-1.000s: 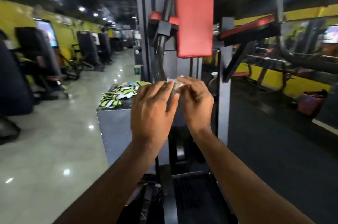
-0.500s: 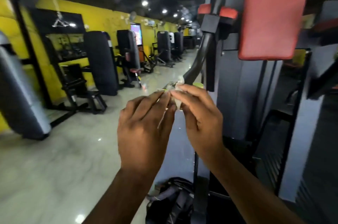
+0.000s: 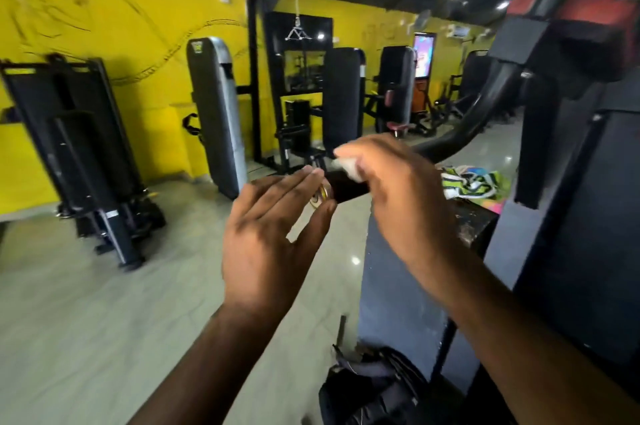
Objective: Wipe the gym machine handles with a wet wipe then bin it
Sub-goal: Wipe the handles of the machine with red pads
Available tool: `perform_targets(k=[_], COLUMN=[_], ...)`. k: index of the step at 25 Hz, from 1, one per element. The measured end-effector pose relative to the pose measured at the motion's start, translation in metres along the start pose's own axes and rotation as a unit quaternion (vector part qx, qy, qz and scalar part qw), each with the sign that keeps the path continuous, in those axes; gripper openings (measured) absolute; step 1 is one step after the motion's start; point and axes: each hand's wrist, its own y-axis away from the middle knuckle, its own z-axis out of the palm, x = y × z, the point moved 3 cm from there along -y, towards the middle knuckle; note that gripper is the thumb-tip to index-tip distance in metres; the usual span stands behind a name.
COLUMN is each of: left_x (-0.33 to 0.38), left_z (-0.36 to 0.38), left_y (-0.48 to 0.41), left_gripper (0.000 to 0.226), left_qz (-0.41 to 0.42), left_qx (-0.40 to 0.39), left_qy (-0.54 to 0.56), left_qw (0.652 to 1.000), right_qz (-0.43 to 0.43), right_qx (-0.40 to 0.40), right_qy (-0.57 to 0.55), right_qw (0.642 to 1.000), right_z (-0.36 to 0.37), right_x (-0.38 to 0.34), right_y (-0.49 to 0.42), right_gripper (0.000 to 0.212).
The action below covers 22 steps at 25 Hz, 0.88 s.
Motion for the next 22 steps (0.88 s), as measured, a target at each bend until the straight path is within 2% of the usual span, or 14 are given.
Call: perform_targets(k=[2,3,6,10,13,14,15,16,17,18,19,20,22], left_x=[0.007,0.009,0.011,0.007,0.004,0.005,0.005,0.005,0.005,0.005,0.005,0.005,0.004], left_z=[-0.002,-0.003,-0.006,-0.005,-0.005,-0.004,-0.004,-0.003,-0.003,-0.004,-0.004,-0.004,-0.005], left_y=[0.002,0.002,0.000,-0.004,-0.005,-0.005,-0.005,-0.004,-0.004,-0.003,-0.004,-0.004,-0.005], left_gripper=[0.031,0.033,0.034,0.032,0.033,0.033,0.033,0.033,0.033,0.034,0.035,0.035,0.036], left_qz=[-0.009,-0.014,-0.027,0.003,0.000,-0.002,-0.002,-0.002,-0.001,0.000,0.002,0.001,-0.006], left_qx=[-0.009,-0.017,-0.025,-0.027,-0.032,-0.030,-0.028,-0.027,-0.028,-0.031,-0.036,-0.042,-0.046], left_qy=[-0.025,-0.035,-0.053,-0.056,-0.058,-0.053,-0.050,-0.050,-0.053,-0.055,-0.057,-0.056,-0.044], left_qw=[1.000,0.999,0.998,0.998,0.998,0.998,0.998,0.998,0.998,0.998,0.998,0.998,0.998], right_qz=[-0.062,-0.065,0.039,0.032,0.159,0.241,0.345,0.438,0.492,0.511,0.521,0.525,0.511], right_qx=[-0.035,-0.038,0.029,0.079,0.191,0.221,0.245,0.263,0.277,0.281,0.277,0.267,0.224], right_qy=[0.000,0.010,0.009,0.025,-0.084,-0.177,-0.311,-0.462,-0.585,-0.665,-0.710,-0.741,-0.788], right_qw=[0.997,0.997,0.999,0.996,0.965,0.928,0.851,0.725,0.582,0.466,0.383,0.322,0.260], right_z=[0.002,0.001,-0.004,0.005,0.010,0.019,0.030,0.043,0.056,0.063,0.068,0.072,0.075], right_x=[-0.011,-0.004,0.023,0.010,0.007,-0.001,-0.011,-0.022,-0.029,-0.032,-0.032,-0.034,-0.041], right_y=[0.007,0.008,0.006,0.025,0.040,0.051,0.059,0.065,0.066,0.062,0.055,0.049,0.041], right_gripper=[0.043,0.047,0.037,0.037,0.023,0.022,0.022,0.023,0.023,0.022,0.021,0.020,0.020])
